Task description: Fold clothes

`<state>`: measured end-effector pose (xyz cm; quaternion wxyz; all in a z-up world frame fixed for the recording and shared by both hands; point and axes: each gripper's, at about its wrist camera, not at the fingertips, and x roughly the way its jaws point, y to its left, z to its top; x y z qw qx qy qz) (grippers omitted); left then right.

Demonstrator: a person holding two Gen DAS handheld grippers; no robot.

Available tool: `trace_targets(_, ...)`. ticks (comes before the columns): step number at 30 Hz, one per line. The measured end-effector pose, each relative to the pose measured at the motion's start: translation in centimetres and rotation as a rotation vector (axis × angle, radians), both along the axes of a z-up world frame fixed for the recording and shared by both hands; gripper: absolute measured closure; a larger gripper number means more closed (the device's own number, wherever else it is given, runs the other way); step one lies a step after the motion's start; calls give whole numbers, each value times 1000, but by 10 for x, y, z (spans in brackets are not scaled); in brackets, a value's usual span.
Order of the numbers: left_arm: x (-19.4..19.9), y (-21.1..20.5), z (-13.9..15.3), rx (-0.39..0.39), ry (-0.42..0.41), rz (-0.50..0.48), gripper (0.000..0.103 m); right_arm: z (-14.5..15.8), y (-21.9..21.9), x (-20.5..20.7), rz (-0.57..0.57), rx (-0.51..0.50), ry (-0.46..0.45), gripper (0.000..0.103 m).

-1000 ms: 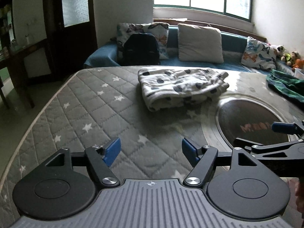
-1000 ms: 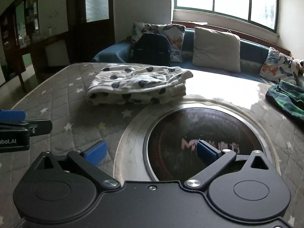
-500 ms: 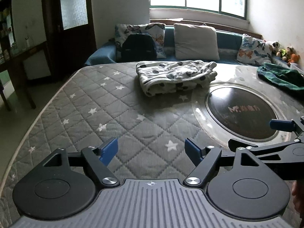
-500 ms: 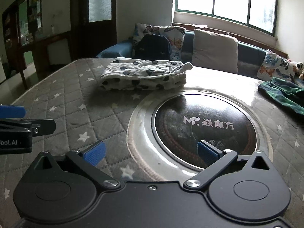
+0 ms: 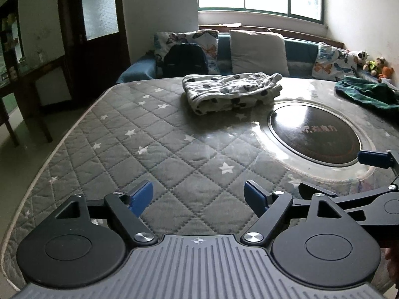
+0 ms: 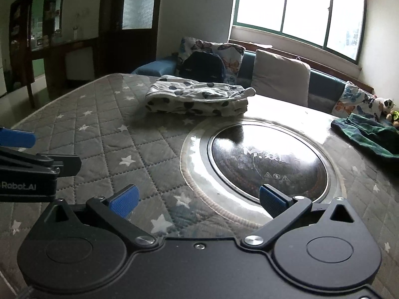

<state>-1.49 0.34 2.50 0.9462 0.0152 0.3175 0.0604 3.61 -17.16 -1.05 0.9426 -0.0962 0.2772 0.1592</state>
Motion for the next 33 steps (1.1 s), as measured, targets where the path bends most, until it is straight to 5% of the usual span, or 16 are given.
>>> trace_targets(33, -22, -2, -19, 3, 34, 13, 18, -13, -18, -30, -65, 19, 28, 0)
